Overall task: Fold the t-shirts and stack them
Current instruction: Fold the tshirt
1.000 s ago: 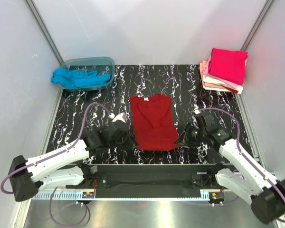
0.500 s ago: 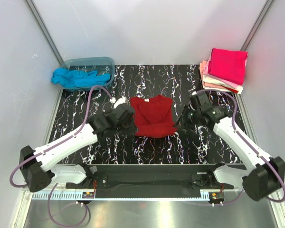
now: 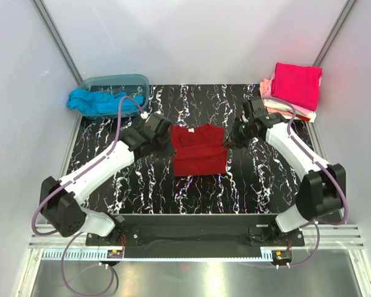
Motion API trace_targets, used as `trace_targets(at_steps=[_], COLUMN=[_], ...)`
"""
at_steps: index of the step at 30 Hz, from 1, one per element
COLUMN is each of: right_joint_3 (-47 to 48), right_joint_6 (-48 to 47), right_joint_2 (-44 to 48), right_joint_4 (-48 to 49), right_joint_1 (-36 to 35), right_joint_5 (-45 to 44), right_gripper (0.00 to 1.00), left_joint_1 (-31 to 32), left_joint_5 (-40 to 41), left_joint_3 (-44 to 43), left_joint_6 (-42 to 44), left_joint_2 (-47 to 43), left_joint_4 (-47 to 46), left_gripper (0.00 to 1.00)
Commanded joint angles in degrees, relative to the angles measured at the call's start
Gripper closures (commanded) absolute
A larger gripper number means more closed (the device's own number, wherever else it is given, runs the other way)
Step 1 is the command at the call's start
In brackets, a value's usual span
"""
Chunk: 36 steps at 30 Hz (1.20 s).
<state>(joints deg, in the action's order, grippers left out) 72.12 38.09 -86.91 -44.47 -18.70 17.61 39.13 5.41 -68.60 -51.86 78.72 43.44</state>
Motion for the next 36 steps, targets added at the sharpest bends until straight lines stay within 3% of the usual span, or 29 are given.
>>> trace_targets(at_steps=[1,6,7,8,10,11,13,14,16,18,20,22,25,30,36], right_joint_3=[6.8,20.3,23.3,31.3,41.1,52.5,64.7,76.1,81.7,75.5,58.4,41.8,29.5,23.5,28.9], right_joint_6=[-3.7,-4.5,-4.1,-4.1,-4.1,-4.4,-5.6,-5.8,-7.0,-7.4,-7.1,-5.9,-6.3,-7.2,-7.6], right_joint_2=[-4.2,-15.9,-21.9,-25.5,-37.2,-41.2,-52.4,-55.4,-58.2,-55.3,-46.6,-38.2,-33.1,-32.9,-37.4], right_joint_4=[0.1,-0.6,-1.0,-3.1,-5.4,-8.2,-12.2,-16.9,-17.8,-13.6,-3.4,4.3,12.9,17.8,19.8], right_joint_1=[2.0,3.9,4.4,4.5,4.8,5.0,5.2,5.4,5.8,6.6,7.4,8.5,8.9,8.9,8.9], right_joint_5=[-0.7,0.7,0.8,0.3,0.2,1.5,5.0,5.6,7.9,7.9,8.7,10.5,11.5,13.3,17.3], right_gripper=[1.00,1.00,1.00,1.00,0.70,0.50,0.27,0.25,0.20,0.19,0.18,0.16,0.14,0.17,0.22], left_joint_1=[-3.4,-9.4,-10.5,-11.5,-15.0,-16.2,-20.0,-20.9,-22.4,-22.7,-22.6,-22.5,-22.1,-21.8,-21.8], left_joint_5=[-2.3,-4.9,-5.1,-4.8,-3.7,-2.7,-4.9,-6.8,-5.9,-5.8,-7.1,-7.6,-7.2,-7.9,-9.4], left_joint_3=[-4.8,-13.6,-15.2,-18.6,-23.2,-27.6,-32.8,-39.4,-44.8,-45.9,-41.1,-37.1,-31.0,-25.4,-18.9], left_joint_6=[5.1,8.4,9.1,9.5,10.0,10.1,10.9,11.2,11.3,11.5,12.6,13.2,13.8,15.6,16.5], left_joint_2=[3.6,13.2,17.3,19.5,24.8,30.2,39.1,41.8,46.6,46.4,42.7,38.3,34.2,33.0,33.3], left_joint_4=[-0.2,0.0,-0.5,-1.0,0.0,0.1,1.2,2.9,8.4,8.2,3.9,-0.3,-2.7,-5.2,-12.0], left_gripper=[0.99,0.99,0.99,0.99,0.96,0.92,0.67,0.58,0.50,0.39,0.34,0.33,0.33,0.34,0.35])
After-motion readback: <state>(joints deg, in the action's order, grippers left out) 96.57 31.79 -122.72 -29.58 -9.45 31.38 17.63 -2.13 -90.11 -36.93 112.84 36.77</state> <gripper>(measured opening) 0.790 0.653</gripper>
